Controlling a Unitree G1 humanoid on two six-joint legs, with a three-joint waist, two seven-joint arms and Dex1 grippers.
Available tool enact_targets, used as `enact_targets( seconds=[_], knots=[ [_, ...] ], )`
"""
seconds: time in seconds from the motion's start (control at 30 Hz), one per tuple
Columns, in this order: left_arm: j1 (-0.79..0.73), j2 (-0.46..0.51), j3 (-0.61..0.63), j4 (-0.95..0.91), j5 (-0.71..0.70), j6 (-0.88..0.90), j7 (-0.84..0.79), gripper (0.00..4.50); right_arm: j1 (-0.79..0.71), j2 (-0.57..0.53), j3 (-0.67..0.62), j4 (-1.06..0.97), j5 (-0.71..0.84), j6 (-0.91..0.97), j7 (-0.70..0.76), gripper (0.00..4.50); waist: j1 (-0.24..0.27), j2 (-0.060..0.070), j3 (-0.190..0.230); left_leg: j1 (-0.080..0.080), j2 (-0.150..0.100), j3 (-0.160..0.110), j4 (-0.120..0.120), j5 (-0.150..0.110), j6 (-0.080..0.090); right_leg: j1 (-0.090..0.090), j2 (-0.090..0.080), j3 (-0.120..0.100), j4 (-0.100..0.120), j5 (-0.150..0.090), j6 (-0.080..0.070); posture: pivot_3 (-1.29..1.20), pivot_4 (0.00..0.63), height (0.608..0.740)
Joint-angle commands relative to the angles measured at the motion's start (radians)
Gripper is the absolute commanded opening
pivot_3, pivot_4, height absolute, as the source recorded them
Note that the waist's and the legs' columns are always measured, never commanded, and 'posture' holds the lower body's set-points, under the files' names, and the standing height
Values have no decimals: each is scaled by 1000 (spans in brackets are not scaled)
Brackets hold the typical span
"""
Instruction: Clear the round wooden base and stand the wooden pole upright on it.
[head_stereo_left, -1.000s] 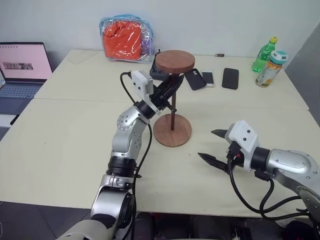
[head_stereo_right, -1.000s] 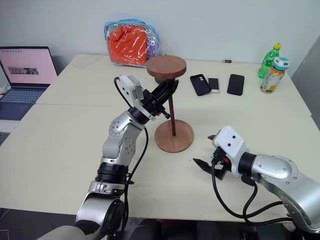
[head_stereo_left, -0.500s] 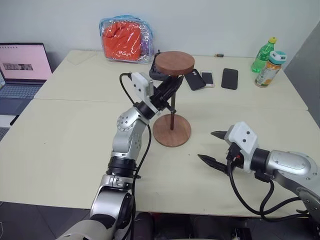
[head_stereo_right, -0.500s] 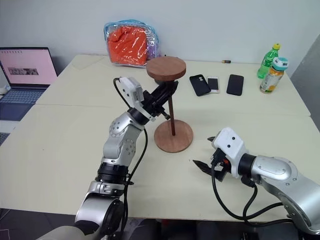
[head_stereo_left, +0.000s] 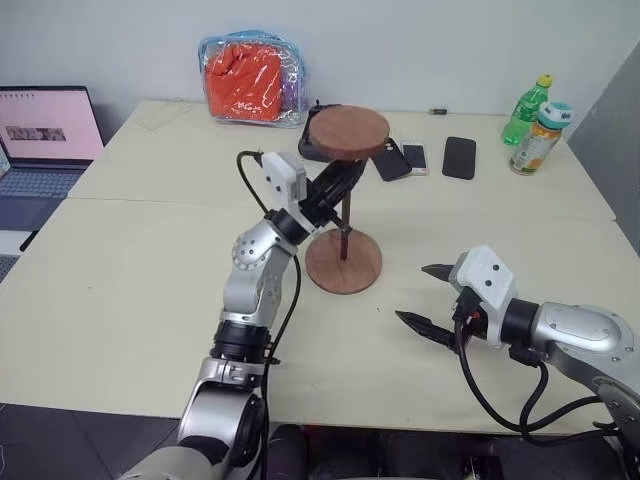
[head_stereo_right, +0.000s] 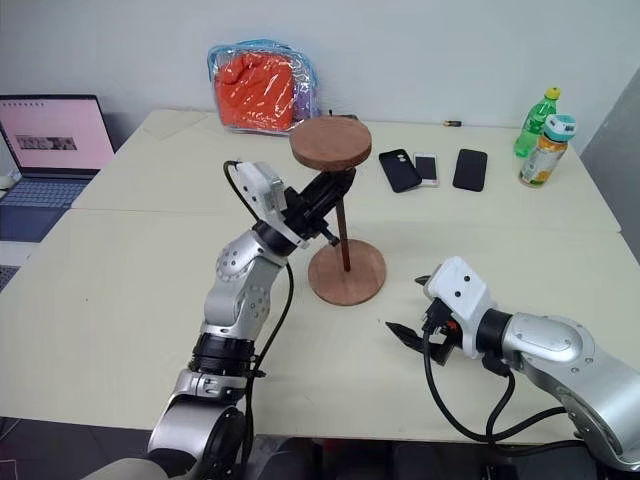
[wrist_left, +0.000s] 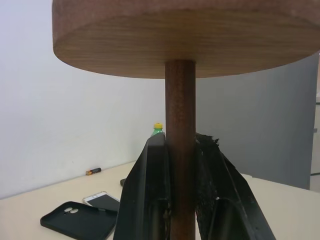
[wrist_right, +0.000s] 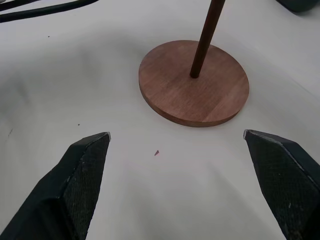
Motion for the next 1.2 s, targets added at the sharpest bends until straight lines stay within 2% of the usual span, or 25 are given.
enact_targets(
  seconds=[0.03, 0.4, 0.53, 0.9, 1.2],
  knots=[
    [42, 19, -19, 8, 41, 26, 19, 262, -24, 35, -50, -29, 52, 14, -25, 4500, 0, 0, 0, 0, 0, 0, 0, 0, 0, 0, 0, 0, 0, 0, 0, 0, 150, 740],
    [31, 49, -33, 127, 91, 9, 45, 262, -66, 53, -72, -21, 107, 55, -64, 4500, -1, 1, -10, 2, -2, 0, -1, 0, 0, 2, 2, 0, 0, 0, 0, 0, 150, 740],
    [48, 61, -36, 150, 104, -5, 59, 262, -64, 48, -75, -24, 116, 59, -70, 4500, -3, 3, -13, 17, 0, 0, -5, -1, 2, 17, 4, 0, -6, 0, 0, 0, 150, 740],
    [71, 93, -7, 173, 97, -1, 134, 262, -60, 37, -69, -19, 106, 49, -64, 4500, -26, 5, -21, 17, 1, 0, -5, -1, 2, 17, 6, 1, -6, 0, 0, 0, 150, 740],
    [120, 83, 3, 131, 72, 3, 167, 262, -64, 31, -60, -15, 92, 40, -59, 4500, -26, 9, -26, 18, 2, 0, -6, -1, 2, 18, 8, 2, -6, 0, -1, 0, 150, 740]
  ],
)
